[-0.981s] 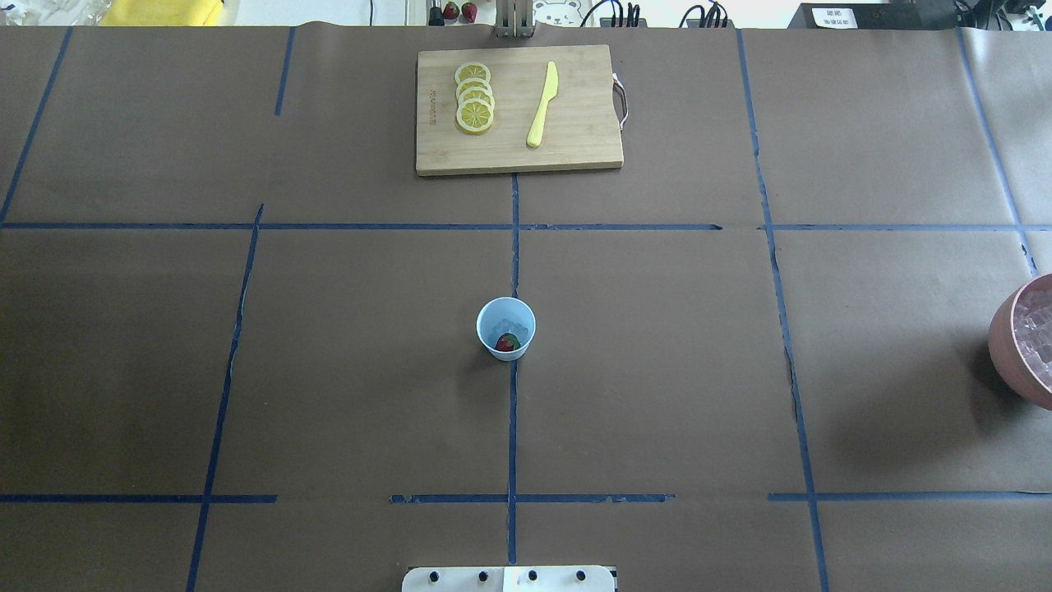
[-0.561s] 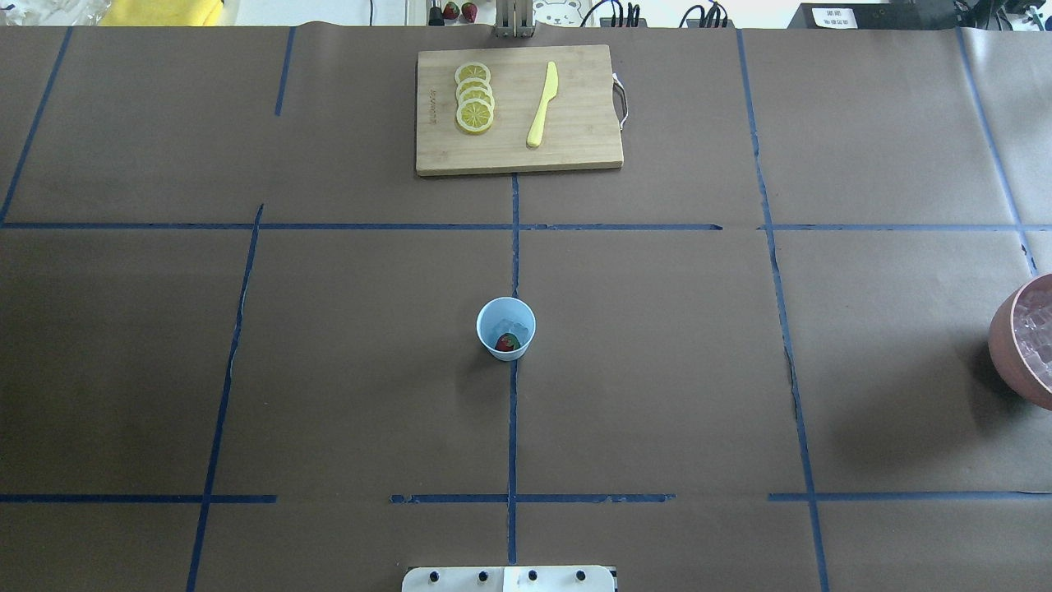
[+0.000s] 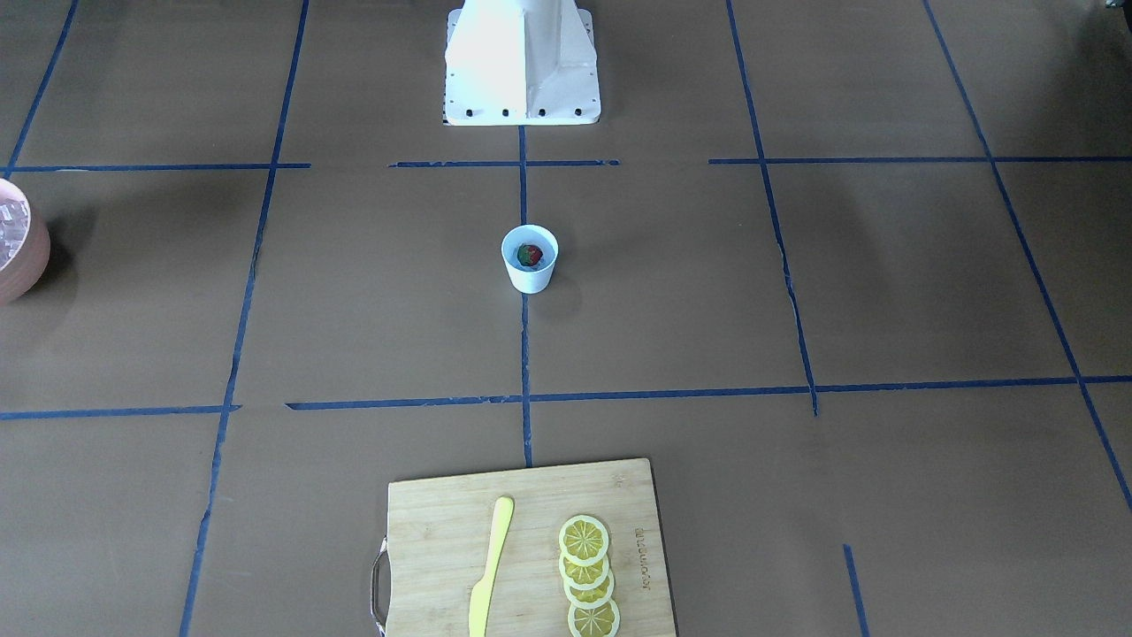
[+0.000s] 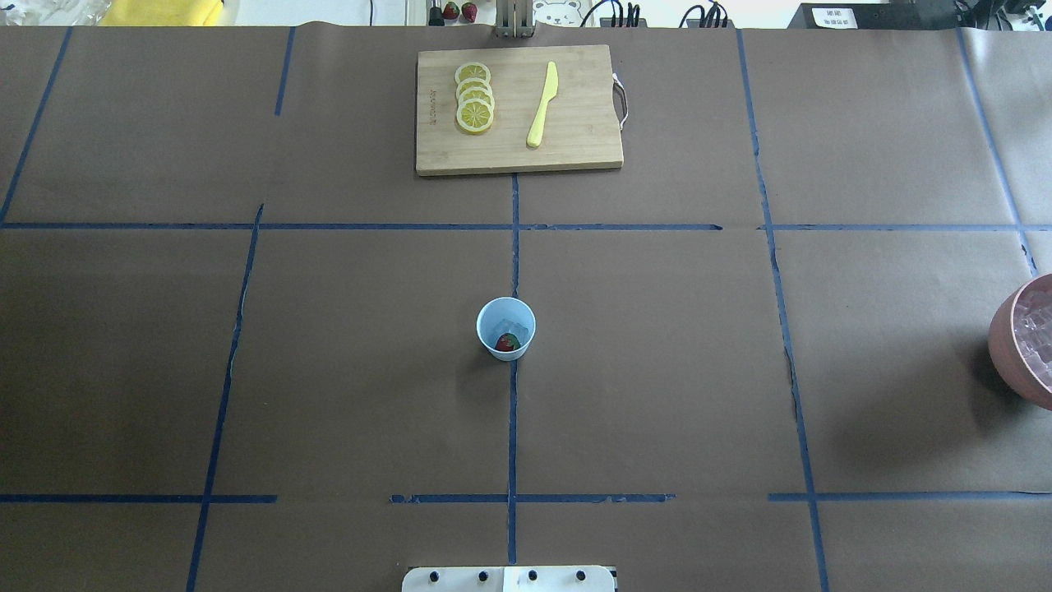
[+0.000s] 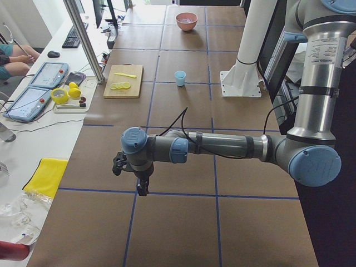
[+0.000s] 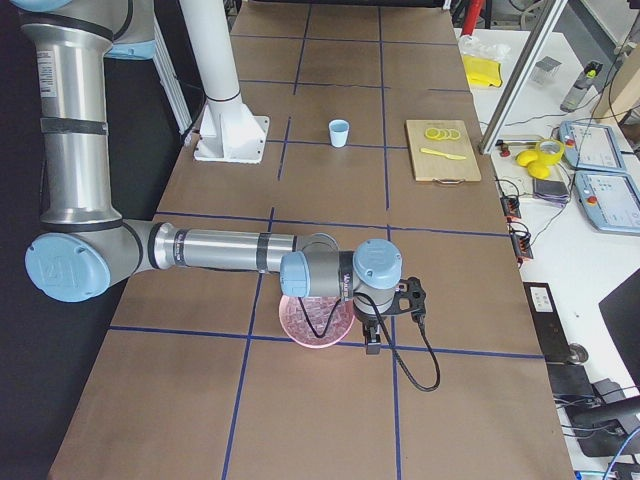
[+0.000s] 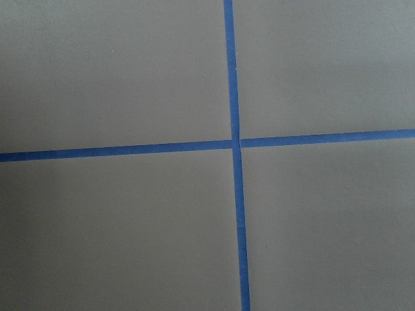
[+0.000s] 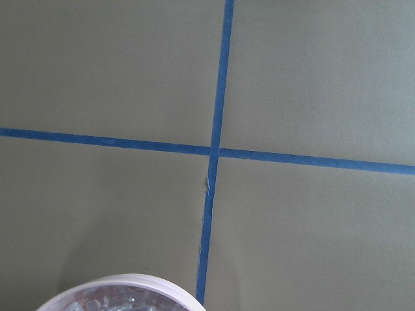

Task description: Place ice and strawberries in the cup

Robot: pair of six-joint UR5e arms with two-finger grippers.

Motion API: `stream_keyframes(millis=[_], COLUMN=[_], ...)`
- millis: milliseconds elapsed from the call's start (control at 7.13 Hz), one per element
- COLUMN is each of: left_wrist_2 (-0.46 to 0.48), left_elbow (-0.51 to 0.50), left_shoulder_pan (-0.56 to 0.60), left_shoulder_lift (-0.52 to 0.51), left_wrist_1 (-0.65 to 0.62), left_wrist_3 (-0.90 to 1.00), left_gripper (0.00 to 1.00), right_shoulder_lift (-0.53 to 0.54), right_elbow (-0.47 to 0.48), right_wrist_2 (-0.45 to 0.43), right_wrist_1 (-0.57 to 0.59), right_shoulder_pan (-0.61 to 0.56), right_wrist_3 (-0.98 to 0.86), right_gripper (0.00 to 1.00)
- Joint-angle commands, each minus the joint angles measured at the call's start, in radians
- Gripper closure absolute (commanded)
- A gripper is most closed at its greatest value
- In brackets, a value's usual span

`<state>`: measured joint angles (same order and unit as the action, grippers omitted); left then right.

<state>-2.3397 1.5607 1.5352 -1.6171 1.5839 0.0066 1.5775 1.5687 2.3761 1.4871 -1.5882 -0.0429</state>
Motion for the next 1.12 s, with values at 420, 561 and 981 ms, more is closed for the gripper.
stream_keyframes(millis=[420,561,981], left_wrist_2=[0.000,0.000,-0.004], left_elbow=[-0.005,-0.005,-0.007], left_shoulder_pan=[0.046,0.046,0.045], left_shoulder_lift=[0.028,0.029,0.028], left_wrist_1=[0.036,0.036,0.033], left_wrist_3=[0.006,0.004,0.003], left_gripper=[0.00,0.00,0.00], right_shoulder_lift=[0.007,0.007,0.007], right_elbow=[0.001,0.001,-0.003], right_wrist_2=[0.000,0.000,-0.002], right_wrist_1=[-0.001,-0.001,-0.001], right_shoulder_pan=[0.001,-0.001,0.000], right_wrist_3=[0.000,0.000,0.001], right_gripper=[0.01,0.01,0.01])
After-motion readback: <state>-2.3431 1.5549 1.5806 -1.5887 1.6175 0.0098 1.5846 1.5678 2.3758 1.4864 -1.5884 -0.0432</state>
